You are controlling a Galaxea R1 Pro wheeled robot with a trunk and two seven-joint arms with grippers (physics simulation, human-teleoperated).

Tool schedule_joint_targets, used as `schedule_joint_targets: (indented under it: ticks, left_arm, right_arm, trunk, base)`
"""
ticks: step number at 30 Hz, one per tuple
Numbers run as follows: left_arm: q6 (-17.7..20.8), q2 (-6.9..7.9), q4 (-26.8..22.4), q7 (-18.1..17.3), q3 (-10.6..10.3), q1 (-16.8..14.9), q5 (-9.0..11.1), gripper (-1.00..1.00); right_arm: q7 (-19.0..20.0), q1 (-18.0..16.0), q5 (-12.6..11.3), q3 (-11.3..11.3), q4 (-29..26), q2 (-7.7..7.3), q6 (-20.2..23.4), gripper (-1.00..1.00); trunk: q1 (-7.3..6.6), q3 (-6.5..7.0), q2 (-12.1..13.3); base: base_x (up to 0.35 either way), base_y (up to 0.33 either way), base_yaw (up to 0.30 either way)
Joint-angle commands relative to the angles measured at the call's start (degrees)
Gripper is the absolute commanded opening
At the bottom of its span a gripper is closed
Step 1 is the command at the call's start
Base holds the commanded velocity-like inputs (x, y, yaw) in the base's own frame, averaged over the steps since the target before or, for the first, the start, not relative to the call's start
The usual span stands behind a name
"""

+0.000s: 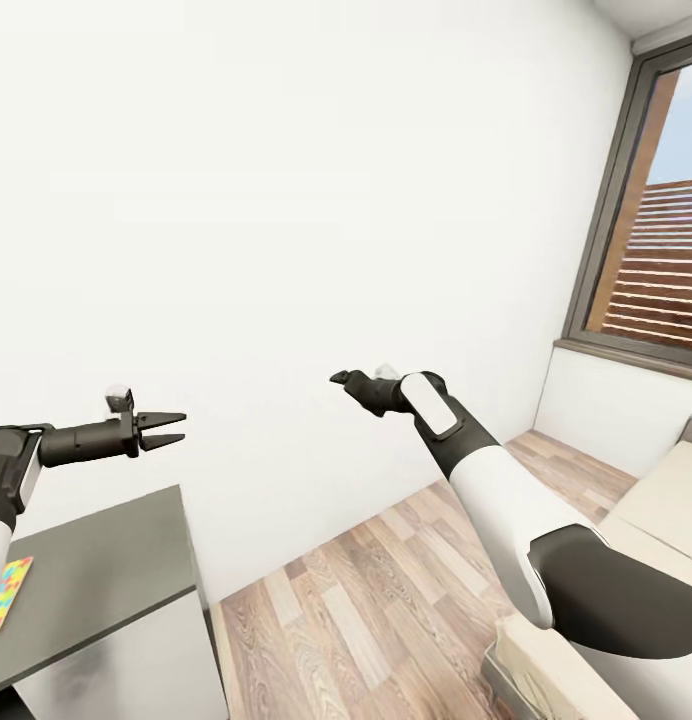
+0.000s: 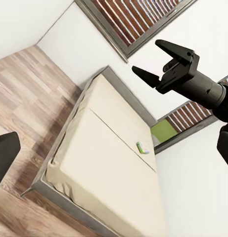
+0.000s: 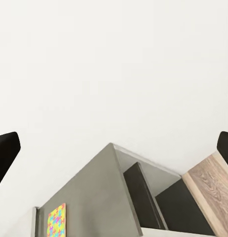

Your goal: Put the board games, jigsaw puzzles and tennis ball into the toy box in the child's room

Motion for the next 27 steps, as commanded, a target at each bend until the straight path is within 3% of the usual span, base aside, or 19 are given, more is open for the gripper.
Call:
schedule_joint_targets:
  ticks: [1, 16, 27]
  left_arm:
    - [0.60, -0.03, -0.04, -0.49, 0.16, -0.02, -0.60, 1.00]
    - [0.60, -0.03, -0.04, -0.49, 0.16, -0.02, -0.60, 1.00]
    - [0.60, -0.03, -0.04, -0.49, 0.16, -0.02, -0.60, 1.00]
  right_arm:
    - [-0.57, -0.02, -0.60, 0.07, -0.07, 0.00, 0.02, 1.00]
    - [-0.50, -0.02, -0.61, 0.02, 0.02, 0.00, 0.02, 1.00]
    - [-0.49, -0.02, -0.61, -0.06, 0.02, 0.00, 0.02, 1.00]
  trunk:
    - [0.02, -0.03, -0.05]
    - [0.02, -1.17, -0.05]
    - [0.02, -2.14, -0.05]
  base:
    - [0.000, 0.000, -0.024]
    - [0.000, 0.000, -0.012]
    - [0.000, 0.000, -0.102]
